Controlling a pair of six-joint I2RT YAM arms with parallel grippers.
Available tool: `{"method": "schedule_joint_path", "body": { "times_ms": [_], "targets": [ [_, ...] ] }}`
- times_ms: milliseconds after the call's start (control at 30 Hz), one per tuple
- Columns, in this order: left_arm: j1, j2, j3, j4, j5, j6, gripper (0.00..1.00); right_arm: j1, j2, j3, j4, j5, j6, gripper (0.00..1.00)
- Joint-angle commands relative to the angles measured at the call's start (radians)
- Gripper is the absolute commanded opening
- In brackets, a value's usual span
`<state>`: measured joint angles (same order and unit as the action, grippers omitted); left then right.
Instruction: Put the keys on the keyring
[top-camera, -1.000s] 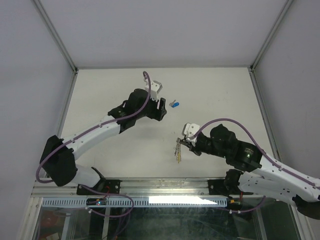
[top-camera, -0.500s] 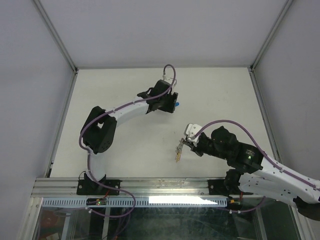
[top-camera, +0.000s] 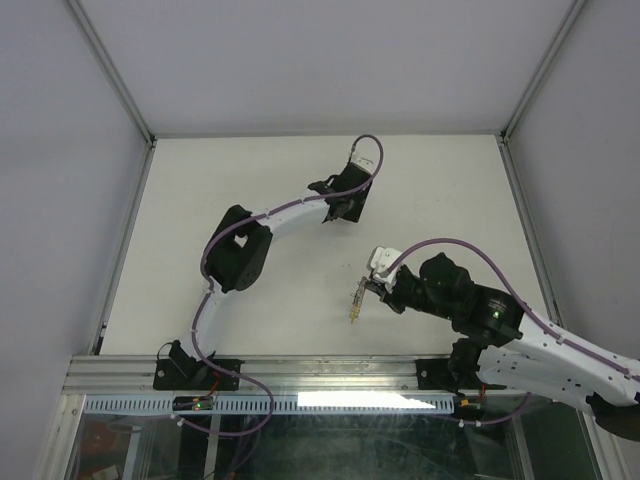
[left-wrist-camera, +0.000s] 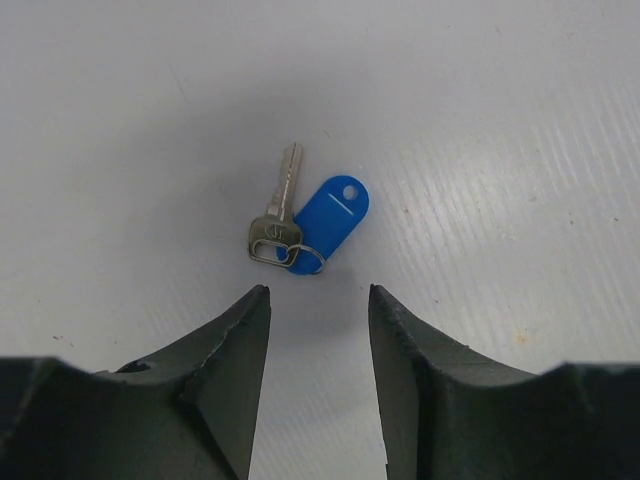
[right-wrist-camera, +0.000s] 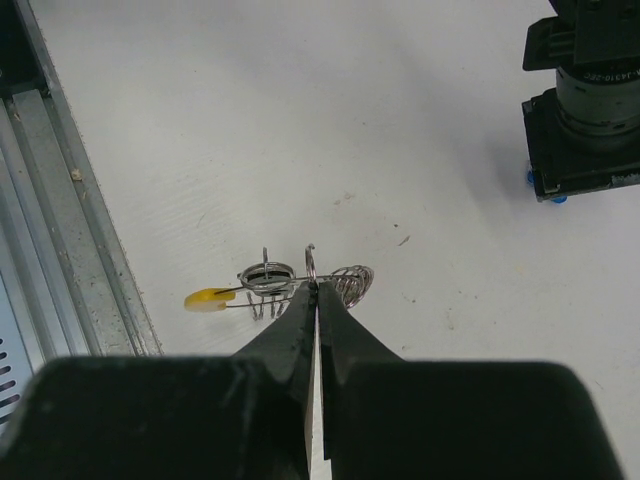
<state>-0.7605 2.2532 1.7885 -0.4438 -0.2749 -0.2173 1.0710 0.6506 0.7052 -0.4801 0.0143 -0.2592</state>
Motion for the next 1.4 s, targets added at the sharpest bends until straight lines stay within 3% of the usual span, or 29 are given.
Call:
{"method": "schedule_joint_path", "body": {
  "times_ms": [0,333,1033,1367],
  "targets": [
    [-0.007,0.040,0.107,-0.028,-0.089,0.015,0.42,-0.001,0.001,0.003,0.090,-0.009,0.015,0.00],
    [-0.018,0.094,0.189,-0.030,-0.096,0.038,0.33,-0.002,0.021,0.000,0.108,-0.029,0.008,0.00],
    [-0.022,0.147,0.205,-0.033,-0.098,0.056,0.28,-0.002,0.036,0.000,0.115,-0.052,0.009,0.00],
    [-0.022,0.146,0.192,-0.033,-0.103,0.068,0.06,-0.002,0.034,-0.001,0.114,-0.054,0.012,0.00]
  ]
}}
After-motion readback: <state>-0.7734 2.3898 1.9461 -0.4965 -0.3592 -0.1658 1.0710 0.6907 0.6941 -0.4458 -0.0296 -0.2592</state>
